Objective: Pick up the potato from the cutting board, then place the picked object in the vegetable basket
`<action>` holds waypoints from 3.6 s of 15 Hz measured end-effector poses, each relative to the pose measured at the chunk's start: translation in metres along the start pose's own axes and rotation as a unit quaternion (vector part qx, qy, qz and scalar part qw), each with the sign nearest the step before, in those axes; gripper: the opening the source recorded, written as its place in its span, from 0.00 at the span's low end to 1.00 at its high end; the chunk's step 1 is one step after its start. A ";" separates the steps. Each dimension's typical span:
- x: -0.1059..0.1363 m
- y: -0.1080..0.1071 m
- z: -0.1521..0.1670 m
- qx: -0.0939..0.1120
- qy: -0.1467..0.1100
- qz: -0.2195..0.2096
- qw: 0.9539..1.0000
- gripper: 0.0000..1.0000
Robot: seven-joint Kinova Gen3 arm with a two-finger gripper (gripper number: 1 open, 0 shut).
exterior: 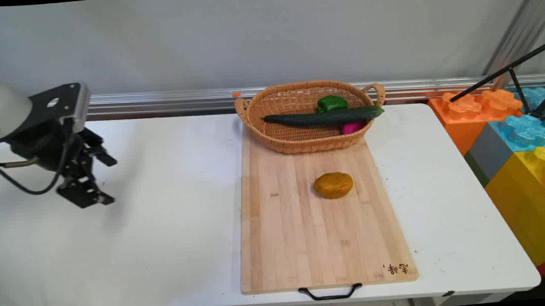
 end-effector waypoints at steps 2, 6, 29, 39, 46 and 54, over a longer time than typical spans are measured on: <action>0.015 0.003 0.002 -0.007 0.027 -0.005 1.000 1.00; 0.064 0.014 0.003 -0.017 0.084 -0.020 0.996 1.00; 0.331 0.068 0.165 0.046 0.121 0.043 0.991 1.00; 0.370 0.063 0.238 0.043 0.127 0.049 0.990 0.00; 0.373 0.061 0.218 0.030 0.124 0.038 0.991 0.00; 0.399 0.025 0.125 0.060 0.165 0.017 0.984 0.00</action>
